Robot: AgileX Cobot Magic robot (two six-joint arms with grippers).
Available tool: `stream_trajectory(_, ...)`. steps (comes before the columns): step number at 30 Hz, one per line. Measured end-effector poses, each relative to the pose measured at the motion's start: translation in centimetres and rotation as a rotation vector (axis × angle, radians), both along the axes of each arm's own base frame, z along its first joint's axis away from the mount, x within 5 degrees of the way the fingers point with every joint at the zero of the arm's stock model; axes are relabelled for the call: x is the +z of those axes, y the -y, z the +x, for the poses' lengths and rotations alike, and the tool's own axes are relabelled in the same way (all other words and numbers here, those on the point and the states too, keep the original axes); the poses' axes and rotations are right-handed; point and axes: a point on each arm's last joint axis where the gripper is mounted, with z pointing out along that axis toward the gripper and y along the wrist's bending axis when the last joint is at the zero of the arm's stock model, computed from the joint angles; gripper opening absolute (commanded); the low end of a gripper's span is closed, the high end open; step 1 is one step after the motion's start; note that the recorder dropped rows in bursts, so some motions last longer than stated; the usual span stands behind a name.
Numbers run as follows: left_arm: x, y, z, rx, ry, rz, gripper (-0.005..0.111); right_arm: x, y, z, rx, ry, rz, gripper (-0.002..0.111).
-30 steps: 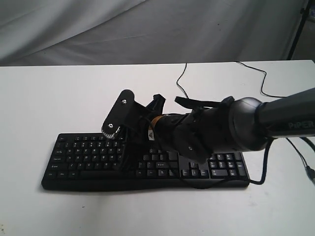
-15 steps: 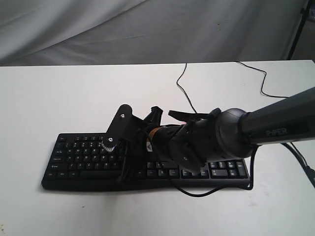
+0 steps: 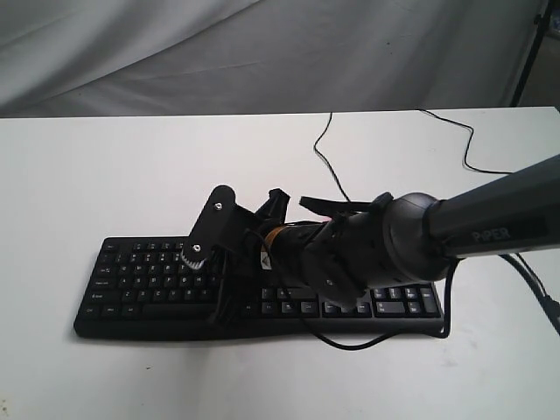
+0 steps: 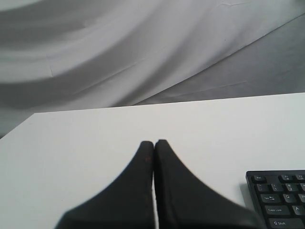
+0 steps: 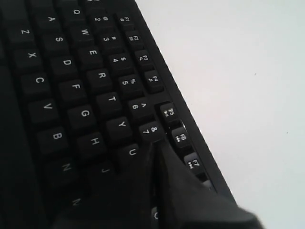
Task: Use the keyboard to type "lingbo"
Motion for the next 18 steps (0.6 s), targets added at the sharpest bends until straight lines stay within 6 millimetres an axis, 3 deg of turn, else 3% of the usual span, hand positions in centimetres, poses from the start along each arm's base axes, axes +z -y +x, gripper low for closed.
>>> stream_trajectory(6, 0.0, 0.0, 0.0, 0.0, 0.0, 0.0, 0.001, -1.7, 0.0, 0.0, 0.0, -0.03, -0.016, 0.0)
stream_trajectory(14, 0.0, 0.0, 0.0, 0.0, 0.0, 0.0, 0.001, -1.5, 0.0, 0.0, 0.0, -0.025, -0.013, 0.0)
stream_trajectory(18, 0.0, 0.0, 0.0, 0.0, 0.0, 0.0, 0.001, -0.3, 0.0, 0.0, -0.001, -0.013, -0.009, 0.0)
